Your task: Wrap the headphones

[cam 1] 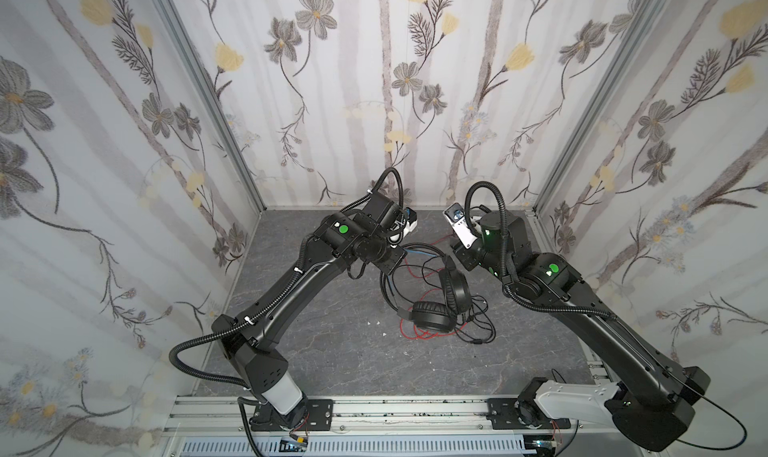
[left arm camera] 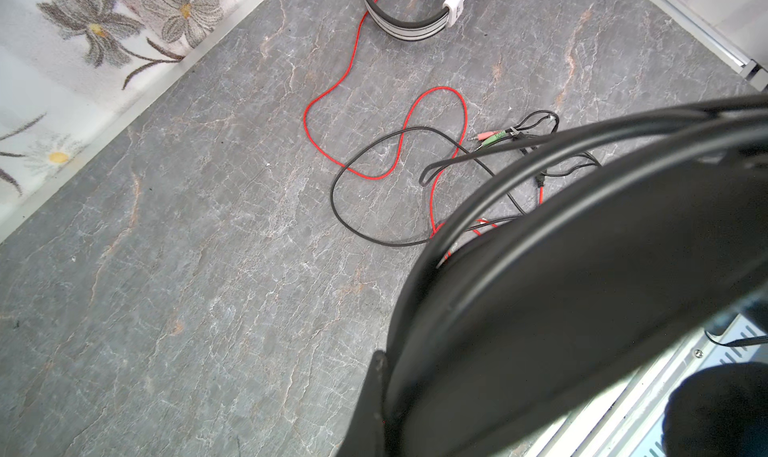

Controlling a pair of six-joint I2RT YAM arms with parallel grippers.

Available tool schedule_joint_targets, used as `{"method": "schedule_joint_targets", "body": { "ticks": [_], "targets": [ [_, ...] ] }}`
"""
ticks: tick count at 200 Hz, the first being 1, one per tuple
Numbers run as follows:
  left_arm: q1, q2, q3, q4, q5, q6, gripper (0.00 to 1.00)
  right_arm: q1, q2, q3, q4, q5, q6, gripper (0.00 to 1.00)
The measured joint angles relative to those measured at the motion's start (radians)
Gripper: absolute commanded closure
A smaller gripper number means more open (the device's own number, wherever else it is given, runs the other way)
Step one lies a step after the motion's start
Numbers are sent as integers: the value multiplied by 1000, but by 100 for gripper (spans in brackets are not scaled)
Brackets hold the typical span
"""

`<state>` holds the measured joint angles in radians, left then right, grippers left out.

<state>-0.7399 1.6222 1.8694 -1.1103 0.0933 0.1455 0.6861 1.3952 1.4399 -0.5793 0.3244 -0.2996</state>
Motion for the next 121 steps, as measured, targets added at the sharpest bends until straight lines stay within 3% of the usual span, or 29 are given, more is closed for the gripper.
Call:
{"method": "schedule_joint_targets", "body": {
  "ticks": [14,56,90,121],
  "targets": [
    [0,-4,0,1,10,-5,100,-52,-3,21,1,-41,35,33],
    [2,-30,24,2,38,-42,100,-254,-54,11,37,-234,161,25],
    [2,-36,104,16,41,-104,100,-357,-141,-170,154,-429,248,23],
    [2,-42,182,22,37,-163,100,-387,-262,-386,331,-589,308,19]
  ]
}}
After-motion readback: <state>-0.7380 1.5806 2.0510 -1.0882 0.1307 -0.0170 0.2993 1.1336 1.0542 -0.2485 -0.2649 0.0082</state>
